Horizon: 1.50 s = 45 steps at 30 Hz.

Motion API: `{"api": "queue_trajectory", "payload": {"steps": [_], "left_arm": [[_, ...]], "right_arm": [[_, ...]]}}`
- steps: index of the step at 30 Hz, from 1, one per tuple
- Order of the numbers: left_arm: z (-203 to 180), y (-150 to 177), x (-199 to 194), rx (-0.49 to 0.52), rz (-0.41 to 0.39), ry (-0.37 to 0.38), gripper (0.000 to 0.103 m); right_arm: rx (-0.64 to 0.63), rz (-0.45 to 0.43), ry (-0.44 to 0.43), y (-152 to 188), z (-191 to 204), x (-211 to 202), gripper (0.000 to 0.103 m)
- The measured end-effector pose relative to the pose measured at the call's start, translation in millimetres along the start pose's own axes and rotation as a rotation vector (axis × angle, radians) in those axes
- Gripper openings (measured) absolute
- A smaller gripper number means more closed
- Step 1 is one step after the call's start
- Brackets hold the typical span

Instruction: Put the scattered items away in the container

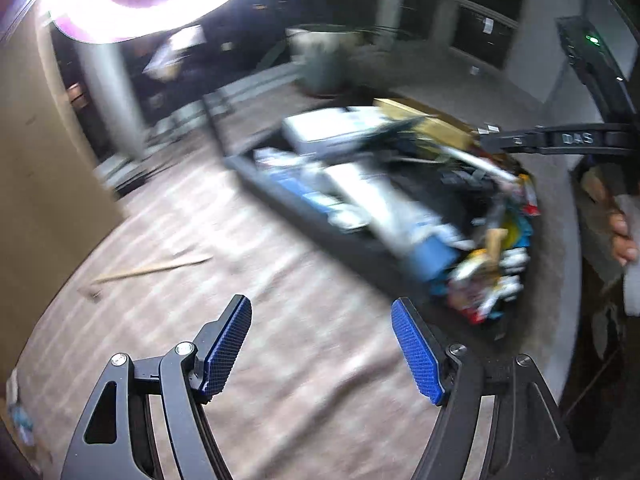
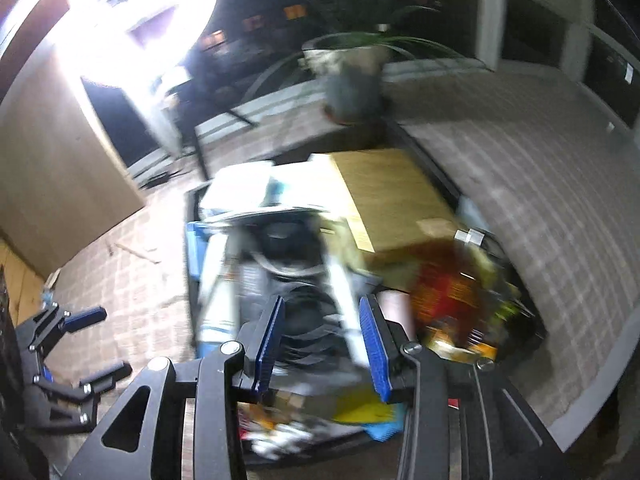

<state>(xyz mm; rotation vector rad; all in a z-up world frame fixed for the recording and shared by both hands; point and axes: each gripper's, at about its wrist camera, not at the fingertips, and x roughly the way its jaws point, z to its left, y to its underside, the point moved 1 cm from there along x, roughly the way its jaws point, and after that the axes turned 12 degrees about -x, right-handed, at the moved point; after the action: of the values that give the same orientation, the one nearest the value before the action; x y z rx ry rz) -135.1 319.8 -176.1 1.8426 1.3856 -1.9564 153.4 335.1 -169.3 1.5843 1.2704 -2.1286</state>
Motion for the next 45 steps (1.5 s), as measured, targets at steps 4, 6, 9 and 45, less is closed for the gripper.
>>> {"api": "queue_trajectory", "payload": {"steps": [4,6,9,45], "left_arm": [[70.3,10.8,-13.4,-0.105,-0.003,-0.09,0.076],[107.7,17.7,-21.7,-0.158,-0.008,-0.14,0.076],[176.4,31.7,-37.4,-0.26,-0.007,-0.218,0.076],[631.6,127.6,-67.1,-0.864,0.093,-0.443,0.042]], "right_arm": [[-0.092,0.017,-0.057,-23.1,47.3,17.4,0.036],[-0.133,0.028,-0.082,-32.0,70.2,26.4,0.036],[-0.206,0.042,-0.116,-46.1,111.5,41.2,0.036],[-0.454,0.174,-0.263,-80.5,340.7,140.0,0.036]]}}
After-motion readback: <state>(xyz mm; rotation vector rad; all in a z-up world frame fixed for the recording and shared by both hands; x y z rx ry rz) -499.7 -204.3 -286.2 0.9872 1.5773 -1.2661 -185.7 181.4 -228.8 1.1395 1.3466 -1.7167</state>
